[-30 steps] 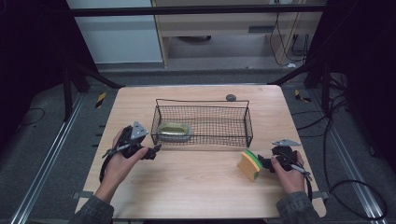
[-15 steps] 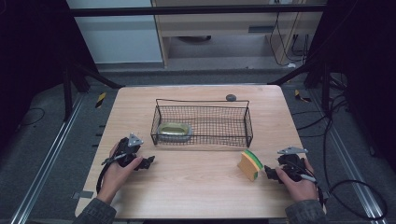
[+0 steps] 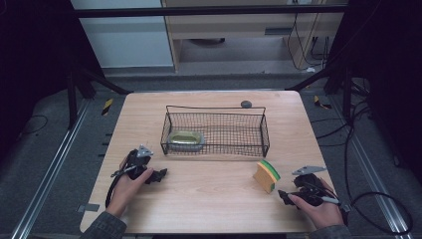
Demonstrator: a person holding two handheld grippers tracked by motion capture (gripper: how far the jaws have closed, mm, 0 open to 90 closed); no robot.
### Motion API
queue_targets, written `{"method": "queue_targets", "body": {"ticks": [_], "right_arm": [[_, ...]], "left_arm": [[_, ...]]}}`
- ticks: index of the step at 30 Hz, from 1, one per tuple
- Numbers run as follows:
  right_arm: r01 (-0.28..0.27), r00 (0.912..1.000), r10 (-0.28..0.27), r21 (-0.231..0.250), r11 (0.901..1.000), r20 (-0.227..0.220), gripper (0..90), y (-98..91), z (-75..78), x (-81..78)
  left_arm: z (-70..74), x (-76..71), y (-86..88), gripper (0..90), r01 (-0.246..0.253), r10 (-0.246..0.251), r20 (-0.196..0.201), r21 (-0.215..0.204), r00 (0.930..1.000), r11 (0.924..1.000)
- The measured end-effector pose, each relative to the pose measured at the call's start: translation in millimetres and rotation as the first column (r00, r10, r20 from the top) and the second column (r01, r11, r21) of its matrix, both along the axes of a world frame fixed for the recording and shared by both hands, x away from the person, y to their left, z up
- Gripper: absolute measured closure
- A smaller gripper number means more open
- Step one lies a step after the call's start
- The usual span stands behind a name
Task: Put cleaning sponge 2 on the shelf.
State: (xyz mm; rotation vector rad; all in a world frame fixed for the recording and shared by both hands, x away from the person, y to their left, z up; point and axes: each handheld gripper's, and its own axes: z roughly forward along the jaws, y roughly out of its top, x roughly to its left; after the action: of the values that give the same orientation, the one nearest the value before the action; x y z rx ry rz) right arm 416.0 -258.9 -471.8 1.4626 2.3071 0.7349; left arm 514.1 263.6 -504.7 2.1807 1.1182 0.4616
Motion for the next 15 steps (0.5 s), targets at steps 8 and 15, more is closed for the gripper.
{"method": "queue_targets", "body": {"ticks": [8,15], "right_arm": [[-0.061,0.9978,0.061,-0.004,0.9981,-0.025,14.1,17.4,24.6,-3.2],[-0.105,0.9938,0.104,-0.032,0.9939,-0.039,14.4,34.8,43.7,3.1]], "left_arm": [[-3.7,-0.9,0.6,0.0,-0.009,0.010,0.040,-0.025,0.9992,0.9996],[-3.7,-0.9,0.6,0.0,-0.009,0.010,0.040,-0.026,0.9992,0.9996]]}}
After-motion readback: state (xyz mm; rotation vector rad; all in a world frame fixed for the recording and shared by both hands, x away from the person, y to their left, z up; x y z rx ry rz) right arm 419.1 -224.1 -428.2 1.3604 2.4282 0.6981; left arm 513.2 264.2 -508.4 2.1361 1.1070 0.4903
